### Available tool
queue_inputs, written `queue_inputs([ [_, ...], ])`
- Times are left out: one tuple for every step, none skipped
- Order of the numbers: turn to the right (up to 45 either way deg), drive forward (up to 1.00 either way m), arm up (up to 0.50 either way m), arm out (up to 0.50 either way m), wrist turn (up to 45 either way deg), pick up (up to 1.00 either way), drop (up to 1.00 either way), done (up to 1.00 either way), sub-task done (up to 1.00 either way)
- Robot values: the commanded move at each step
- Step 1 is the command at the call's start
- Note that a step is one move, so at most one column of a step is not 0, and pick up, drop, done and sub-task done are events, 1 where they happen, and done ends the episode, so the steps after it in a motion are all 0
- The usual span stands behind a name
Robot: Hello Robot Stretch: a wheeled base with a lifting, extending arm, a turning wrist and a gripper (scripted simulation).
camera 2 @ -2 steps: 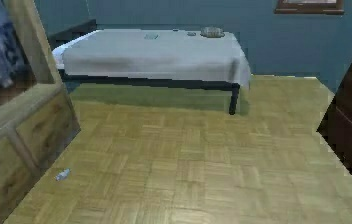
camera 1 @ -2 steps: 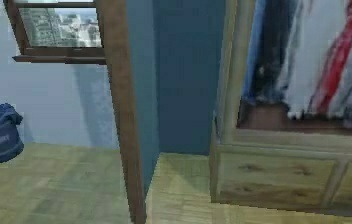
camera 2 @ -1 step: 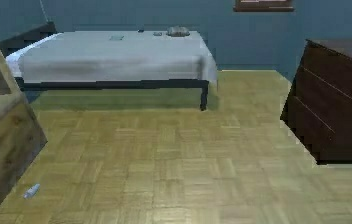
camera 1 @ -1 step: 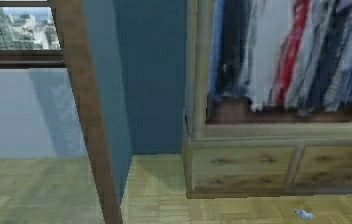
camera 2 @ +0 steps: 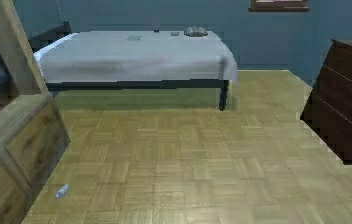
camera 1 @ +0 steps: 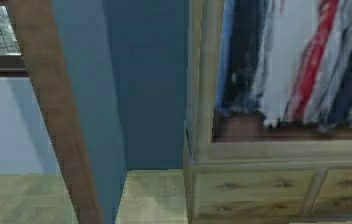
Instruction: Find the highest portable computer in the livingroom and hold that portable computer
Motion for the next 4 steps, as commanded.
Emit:
queue_inputs([
  [-36.0, 0.00, 0.00, 0.00, 0.0, 0.00, 0.00, 0.00, 0.00],
  [0.0, 0.30, 0.00, 0.00, 0.0, 0.00, 0.00, 0.00, 0.00],
  [-45.0, 0.00, 0.00, 0.00, 0.0, 0.00, 0.00, 0.00, 0.00],
  [-9.0, 0.00, 0.00, 0.00, 0.0, 0.00, 0.00, 0.00, 0.00],
])
